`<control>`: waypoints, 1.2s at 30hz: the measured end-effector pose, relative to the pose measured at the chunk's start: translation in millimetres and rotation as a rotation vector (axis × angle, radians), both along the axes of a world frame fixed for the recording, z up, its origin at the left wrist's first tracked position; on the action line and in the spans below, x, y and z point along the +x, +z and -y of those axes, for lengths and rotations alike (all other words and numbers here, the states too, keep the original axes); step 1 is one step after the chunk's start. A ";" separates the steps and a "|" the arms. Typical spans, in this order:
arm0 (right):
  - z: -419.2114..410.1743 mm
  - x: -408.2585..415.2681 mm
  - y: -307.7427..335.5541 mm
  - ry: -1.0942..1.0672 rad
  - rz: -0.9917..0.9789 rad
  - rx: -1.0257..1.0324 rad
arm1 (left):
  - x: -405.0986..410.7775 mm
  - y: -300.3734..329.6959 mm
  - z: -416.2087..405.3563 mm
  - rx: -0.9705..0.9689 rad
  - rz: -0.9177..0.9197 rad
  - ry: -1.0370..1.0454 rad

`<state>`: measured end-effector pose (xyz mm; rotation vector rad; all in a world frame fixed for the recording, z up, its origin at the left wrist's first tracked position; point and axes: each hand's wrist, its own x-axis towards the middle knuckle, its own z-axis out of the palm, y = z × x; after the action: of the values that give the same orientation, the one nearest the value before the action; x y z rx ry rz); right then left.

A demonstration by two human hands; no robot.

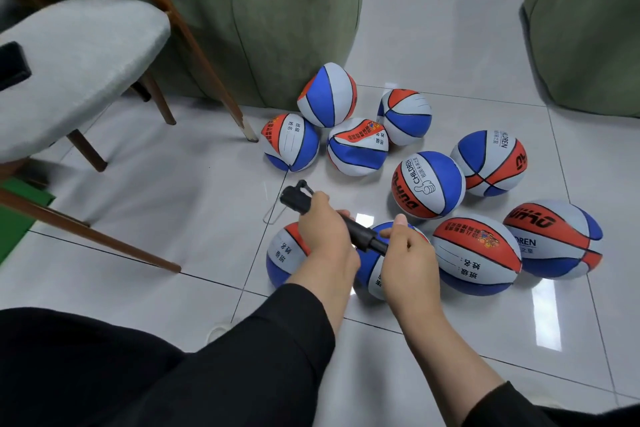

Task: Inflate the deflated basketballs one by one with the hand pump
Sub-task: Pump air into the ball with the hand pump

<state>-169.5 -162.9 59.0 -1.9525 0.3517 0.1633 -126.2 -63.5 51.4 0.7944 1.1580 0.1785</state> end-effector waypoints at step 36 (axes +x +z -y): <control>16.7 -2.1 9.7 -0.022 -0.030 0.014 | 16.8 16.1 -49.5 0.013 -0.004 0.067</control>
<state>-171.6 -179.6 68.8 -1.9329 0.3912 0.1808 -109.5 -14.0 67.5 0.7679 1.1886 0.2400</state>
